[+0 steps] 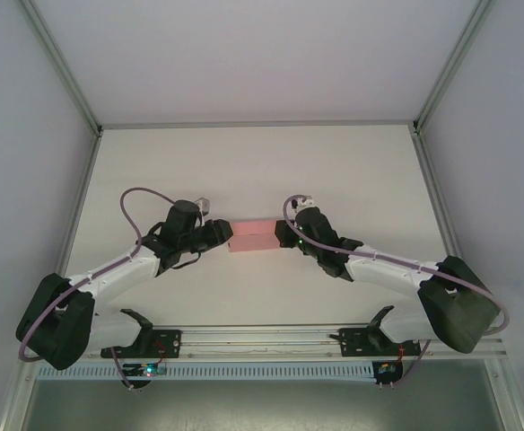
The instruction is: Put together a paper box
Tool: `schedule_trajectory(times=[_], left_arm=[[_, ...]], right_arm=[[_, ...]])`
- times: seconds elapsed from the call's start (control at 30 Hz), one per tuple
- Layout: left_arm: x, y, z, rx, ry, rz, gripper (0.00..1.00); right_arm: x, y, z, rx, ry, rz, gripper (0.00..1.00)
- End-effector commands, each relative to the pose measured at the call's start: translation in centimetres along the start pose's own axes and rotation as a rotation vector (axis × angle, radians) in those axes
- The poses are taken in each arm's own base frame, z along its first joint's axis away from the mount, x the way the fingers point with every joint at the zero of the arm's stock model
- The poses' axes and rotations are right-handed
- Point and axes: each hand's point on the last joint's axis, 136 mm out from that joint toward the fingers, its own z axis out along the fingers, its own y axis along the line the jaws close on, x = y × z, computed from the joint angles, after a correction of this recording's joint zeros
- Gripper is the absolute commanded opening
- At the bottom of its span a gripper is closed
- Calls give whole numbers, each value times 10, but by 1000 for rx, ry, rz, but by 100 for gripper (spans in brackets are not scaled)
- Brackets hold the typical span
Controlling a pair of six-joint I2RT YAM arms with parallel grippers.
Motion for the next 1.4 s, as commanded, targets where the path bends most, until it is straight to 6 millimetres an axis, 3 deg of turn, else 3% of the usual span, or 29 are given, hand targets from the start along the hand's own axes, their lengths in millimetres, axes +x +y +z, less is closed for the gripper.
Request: schedule_trajectory(times=[0.0, 0.07, 0.17, 0.23, 0.3, 0.5, 0.53, 0.67, 0.8, 0.87, 1.0, 1.37], left_arm=[[13, 46, -4, -204, 51, -8, 44], [7, 39, -7, -199, 42, 15, 52], [-5, 24, -14, -181, 11, 53, 68], [-15, 12, -20, -160, -16, 81, 86], [-25, 0, -25, -152, -42, 109, 97], [-60, -30, -52, -185, -133, 206, 100], [-66, -31, -59, -208, -158, 221, 100], [-86, -29, -88, -329, -251, 273, 100], [-93, -18, -109, -423, -310, 295, 100], [-93, -11, -116, -454, -331, 294, 100], [-88, -1, -122, -481, -347, 292, 100], [-78, 13, -123, -519, -318, 295, 100]], right_arm=[[22, -32, -5, 135, 120, -38, 25], [11, -29, -7, 135, 102, -33, 35], [-7, -23, -9, 116, 69, -36, 41], [-21, -17, -11, 97, 45, -46, 51], [-33, -11, -12, 80, 26, -59, 57], [-64, 29, -20, -107, -17, -212, 87], [-67, 40, -22, -165, -29, -275, 98], [-60, 75, -32, -361, -17, -554, 98], [-29, 93, -40, -533, 77, -878, 98], [-10, 93, -39, -580, 143, -1037, 98], [8, 86, -27, -583, 231, -1249, 98], [24, 61, 37, -395, 407, -1461, 98]])
